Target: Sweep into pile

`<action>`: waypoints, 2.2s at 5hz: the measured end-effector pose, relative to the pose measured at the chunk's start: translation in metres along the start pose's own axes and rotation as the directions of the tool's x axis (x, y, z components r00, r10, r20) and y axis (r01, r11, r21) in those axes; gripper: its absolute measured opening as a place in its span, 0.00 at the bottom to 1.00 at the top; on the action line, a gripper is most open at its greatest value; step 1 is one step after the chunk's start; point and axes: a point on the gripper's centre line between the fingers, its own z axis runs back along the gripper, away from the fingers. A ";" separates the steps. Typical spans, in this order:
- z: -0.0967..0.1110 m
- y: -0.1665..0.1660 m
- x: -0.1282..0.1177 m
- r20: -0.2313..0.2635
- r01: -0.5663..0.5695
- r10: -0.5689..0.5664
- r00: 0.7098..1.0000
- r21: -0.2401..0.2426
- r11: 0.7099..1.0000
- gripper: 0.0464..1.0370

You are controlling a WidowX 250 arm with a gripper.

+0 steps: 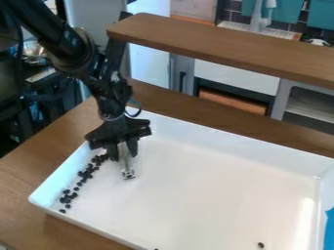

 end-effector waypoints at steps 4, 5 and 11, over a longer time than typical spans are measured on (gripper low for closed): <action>0.069 -0.086 -0.060 -0.180 0.028 -0.058 0.982 -0.169 0.985 0.34; 0.077 -0.120 -0.090 -0.172 0.012 -0.041 0.984 -0.169 0.986 0.34; 0.039 -0.189 -0.211 -0.012 0.104 -0.107 0.994 -0.133 0.986 0.34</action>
